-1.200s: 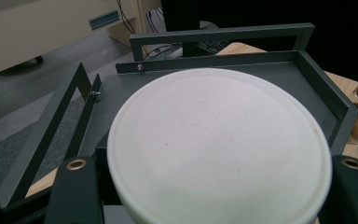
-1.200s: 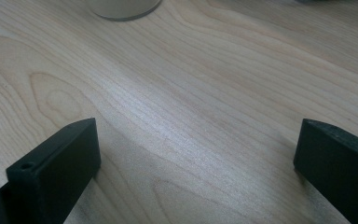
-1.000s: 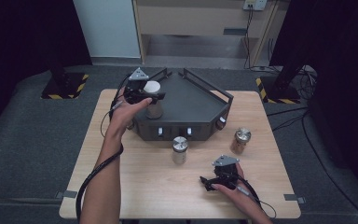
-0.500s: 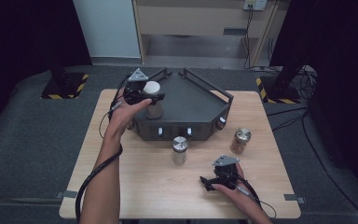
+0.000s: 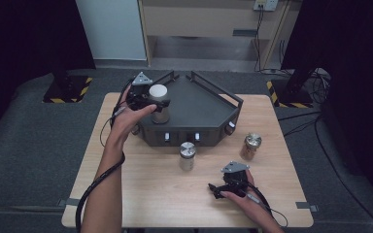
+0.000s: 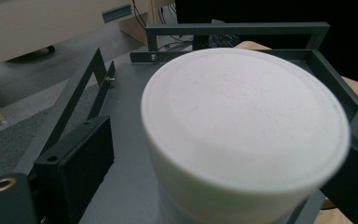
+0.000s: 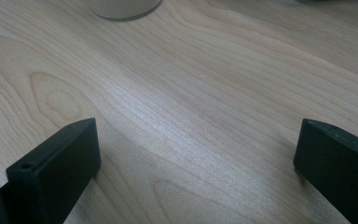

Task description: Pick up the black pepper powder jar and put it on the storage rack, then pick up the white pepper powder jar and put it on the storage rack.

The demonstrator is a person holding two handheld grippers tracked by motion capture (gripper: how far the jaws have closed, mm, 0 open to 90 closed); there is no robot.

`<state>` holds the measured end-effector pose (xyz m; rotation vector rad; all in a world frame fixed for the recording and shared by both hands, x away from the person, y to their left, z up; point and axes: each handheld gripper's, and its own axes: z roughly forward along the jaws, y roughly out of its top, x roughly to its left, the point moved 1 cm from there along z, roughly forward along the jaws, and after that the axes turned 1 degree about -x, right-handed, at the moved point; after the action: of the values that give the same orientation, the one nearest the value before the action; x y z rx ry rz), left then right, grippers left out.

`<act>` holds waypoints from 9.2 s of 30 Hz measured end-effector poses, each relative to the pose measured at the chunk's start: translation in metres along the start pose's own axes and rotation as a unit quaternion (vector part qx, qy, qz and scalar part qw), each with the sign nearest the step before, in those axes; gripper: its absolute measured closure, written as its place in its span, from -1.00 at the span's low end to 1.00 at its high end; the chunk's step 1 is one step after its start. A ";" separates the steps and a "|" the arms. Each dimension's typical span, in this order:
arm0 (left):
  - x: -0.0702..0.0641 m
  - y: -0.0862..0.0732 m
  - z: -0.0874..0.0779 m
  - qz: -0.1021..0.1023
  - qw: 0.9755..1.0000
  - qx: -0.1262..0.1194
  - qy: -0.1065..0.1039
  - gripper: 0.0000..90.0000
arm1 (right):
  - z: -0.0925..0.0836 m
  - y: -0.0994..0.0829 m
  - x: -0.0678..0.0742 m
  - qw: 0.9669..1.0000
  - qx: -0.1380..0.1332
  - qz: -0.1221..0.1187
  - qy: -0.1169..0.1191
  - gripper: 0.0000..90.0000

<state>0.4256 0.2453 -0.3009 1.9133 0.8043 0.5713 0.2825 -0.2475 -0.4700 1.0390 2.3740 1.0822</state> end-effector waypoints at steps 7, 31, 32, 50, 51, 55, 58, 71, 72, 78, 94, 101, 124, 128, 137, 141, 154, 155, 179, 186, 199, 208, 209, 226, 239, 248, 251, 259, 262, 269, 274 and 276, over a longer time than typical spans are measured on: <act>-0.009 -0.005 -0.020 0.013 1.000 0.002 0.015 -0.92 | 0.000 0.000 0.000 1.000 0.000 0.000 0.000 -0.99; -0.053 -0.059 -0.079 -0.004 0.998 0.016 0.062 -0.96 | 0.000 0.000 0.000 1.000 0.001 0.001 0.000 -0.99; -0.056 -0.062 -0.080 -0.002 0.998 0.018 0.064 -0.97 | 0.000 0.000 0.000 1.000 0.001 0.001 0.000 -0.99; -0.093 -0.114 -0.093 -0.005 0.996 0.054 0.070 -0.98 | 0.000 0.000 0.000 1.000 0.001 0.001 0.000 -0.99; -0.094 -0.117 -0.093 -0.007 0.996 0.056 0.071 -0.98 | 0.000 0.000 0.000 1.000 0.001 0.001 0.000 -0.99; -0.097 -0.132 -0.097 -0.022 0.996 0.050 0.072 -0.98 | 0.000 0.000 0.000 1.000 0.001 0.001 0.000 -0.99; -0.099 -0.141 -0.098 -0.025 0.995 0.057 0.074 -0.98 | 0.000 0.000 0.000 1.000 0.001 0.001 0.000 -0.99; -0.111 -0.170 -0.093 -0.033 0.993 0.088 0.078 -0.98 | 0.000 0.000 0.000 1.000 0.001 0.001 0.000 -0.99; -0.112 -0.172 -0.094 -0.034 0.992 0.089 0.079 -0.98 | 0.000 0.000 0.000 1.000 0.001 0.001 0.000 -0.99; -0.118 -0.178 -0.095 -0.045 0.989 0.108 0.095 -0.98 | 0.000 0.000 0.000 1.000 0.001 0.001 0.000 -0.99; -0.127 -0.202 -0.092 -0.066 0.981 0.140 0.118 -0.97 | 0.000 0.000 0.000 1.000 0.001 0.001 0.000 -0.99; -0.127 -0.208 -0.088 -0.070 0.977 0.156 0.128 -0.97 | 0.000 0.000 0.000 1.000 0.000 0.001 0.000 -0.99; -0.125 -0.211 -0.087 -0.107 0.973 0.151 0.137 -1.00 | 0.000 0.000 0.000 1.000 0.001 0.000 0.000 -0.99; -0.126 -0.211 -0.086 -0.107 0.973 0.152 0.139 -1.00 | -0.001 0.000 -0.001 1.000 0.001 -0.001 0.002 -0.99; -0.127 -0.210 -0.085 -0.110 0.972 0.151 0.141 -1.00 | -0.001 0.002 -0.005 1.000 0.006 -0.005 0.011 -0.96; -0.127 -0.210 -0.085 -0.111 0.972 0.151 0.141 -1.00 | -0.007 0.007 -0.007 1.000 0.005 0.004 0.017 -0.90; -0.126 -0.210 -0.085 -0.110 0.972 0.151 0.140 -1.00 | -0.026 0.042 0.006 1.000 0.001 -0.021 0.020 -0.92; -0.126 -0.210 -0.085 -0.110 0.972 0.151 0.140 -1.00 | -0.026 0.045 0.007 1.000 0.003 -0.023 0.017 -0.92; -0.126 -0.210 -0.085 -0.110 0.972 0.151 0.140 -1.00 | -0.020 0.088 0.018 0.999 0.006 -0.032 0.042 -0.89; -0.126 -0.210 -0.085 -0.110 0.972 0.152 0.139 -1.00 | -0.003 0.090 0.022 0.998 0.010 -0.032 0.043 -0.89; -0.125 -0.209 -0.084 -0.110 0.972 0.152 0.140 -1.00 | 0.017 0.093 0.020 0.998 -0.002 -0.019 0.054 -0.89; -0.125 -0.209 -0.084 -0.110 0.972 0.152 0.140 -1.00 | 0.026 0.100 0.020 0.999 -0.001 -0.012 0.052 -0.89; -0.125 -0.209 -0.084 -0.110 0.972 0.152 0.140 -1.00 | 0.027 0.101 0.021 0.999 0.000 -0.014 0.051 -0.89; -0.126 -0.209 -0.084 -0.110 0.972 0.152 0.140 -1.00 | 0.042 0.107 0.022 0.999 0.000 -0.002 0.043 -0.84; -0.125 -0.209 -0.084 -0.110 0.972 0.152 0.140 -1.00 | 0.049 0.107 0.024 0.999 -0.004 0.000 0.040 -0.80; -0.125 -0.209 -0.084 -0.110 0.972 0.152 0.140 -1.00 | 0.054 0.106 0.028 0.999 -0.011 0.000 0.036 -0.72; -0.125 -0.209 -0.084 -0.110 0.972 0.152 0.140 -1.00 | 0.056 0.107 0.029 0.999 -0.010 0.003 0.037 -0.70; -0.125 -0.209 -0.084 -0.110 0.972 0.152 0.140 -1.00 | 0.061 0.108 0.029 0.999 -0.003 0.001 0.036 -0.60; -0.125 -0.209 -0.084 -0.110 0.972 0.152 0.139 -1.00 | 0.063 0.106 0.029 0.999 -0.006 0.005 0.037 -0.55; -0.125 -0.209 -0.084 -0.109 0.973 0.151 0.139 -1.00 | 0.065 0.107 0.032 0.999 -0.013 0.005 0.037 -0.40; -0.125 -0.209 -0.084 -0.109 0.973 0.151 0.139 -1.00 | 0.064 0.107 0.033 0.999 -0.014 0.002 0.033 -0.34; -0.125 -0.209 -0.084 -0.109 0.973 0.151 0.139 -1.00 | 0.064 0.106 0.034 0.999 -0.015 -0.002 0.031 -0.33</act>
<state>0.2234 0.2725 -0.4583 2.0059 1.3294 0.6138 0.3458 -0.1422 -0.4315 1.0054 2.3982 1.1608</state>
